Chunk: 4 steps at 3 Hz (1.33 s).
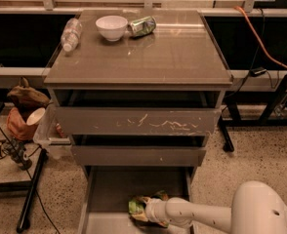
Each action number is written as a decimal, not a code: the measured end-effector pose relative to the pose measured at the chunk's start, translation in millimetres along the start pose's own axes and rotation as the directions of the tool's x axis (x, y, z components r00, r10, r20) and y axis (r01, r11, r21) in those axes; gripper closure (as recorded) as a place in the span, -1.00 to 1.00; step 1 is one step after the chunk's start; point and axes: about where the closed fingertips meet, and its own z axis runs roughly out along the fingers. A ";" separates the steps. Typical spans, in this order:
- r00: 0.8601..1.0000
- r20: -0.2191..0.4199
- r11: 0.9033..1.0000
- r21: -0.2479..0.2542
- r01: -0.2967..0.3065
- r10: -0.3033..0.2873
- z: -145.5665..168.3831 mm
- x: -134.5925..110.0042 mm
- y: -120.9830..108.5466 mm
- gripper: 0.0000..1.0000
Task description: Pick green rice chip bag from bottom drawer and place on counter
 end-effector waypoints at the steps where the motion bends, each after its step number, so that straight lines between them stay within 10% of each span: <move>1: 1.000 0.030 1.000 0.011 0.004 -0.004 -15.8 -16.6 -0.5 0.76; 3: 0.980 0.160 0.992 0.050 0.116 -0.122 -106.1 -131.6 -0.6 1.00; 4: 0.950 0.197 0.969 0.098 0.227 -0.242 -158.7 -208.6 2.3 1.00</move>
Offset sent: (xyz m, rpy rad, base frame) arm 0.0114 -0.0088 0.1897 0.1432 -0.1930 0.0128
